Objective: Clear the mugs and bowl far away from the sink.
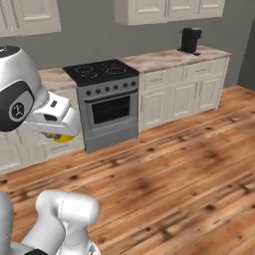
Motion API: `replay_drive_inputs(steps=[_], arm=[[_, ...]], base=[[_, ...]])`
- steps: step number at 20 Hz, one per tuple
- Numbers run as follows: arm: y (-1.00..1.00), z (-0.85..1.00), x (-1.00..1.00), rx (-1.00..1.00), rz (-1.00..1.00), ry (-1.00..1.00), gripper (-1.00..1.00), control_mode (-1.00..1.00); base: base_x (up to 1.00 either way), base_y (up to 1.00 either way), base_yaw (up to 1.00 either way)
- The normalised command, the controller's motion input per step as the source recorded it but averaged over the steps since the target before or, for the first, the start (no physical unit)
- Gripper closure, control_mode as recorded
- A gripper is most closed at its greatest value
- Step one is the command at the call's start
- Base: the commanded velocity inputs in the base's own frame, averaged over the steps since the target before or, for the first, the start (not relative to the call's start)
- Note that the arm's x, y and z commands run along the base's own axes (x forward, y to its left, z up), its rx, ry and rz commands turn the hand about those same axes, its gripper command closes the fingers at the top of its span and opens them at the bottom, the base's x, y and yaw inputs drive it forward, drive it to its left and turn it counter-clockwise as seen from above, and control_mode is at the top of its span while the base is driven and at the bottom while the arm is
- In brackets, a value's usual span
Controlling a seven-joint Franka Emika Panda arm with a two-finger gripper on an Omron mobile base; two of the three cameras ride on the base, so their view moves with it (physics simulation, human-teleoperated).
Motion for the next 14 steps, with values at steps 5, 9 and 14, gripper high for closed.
replay_drive_inputs(steps=[5, 9, 14], arm=[[0.00, 0.00, 0.00, 0.00, 0.00, 0.00, 1.00, 1.00], [0.00, 0.00, 0.00, 0.00, 0.00, 0.00, 1.00, 1.00], [0.00, 0.00, 0.00, 0.00, 0.00, 0.00, 1.00, 1.00]], base=[[0.00, -0.01, -0.98], [0.00, -0.06, -0.59], [0.23, -0.51, -0.43]])
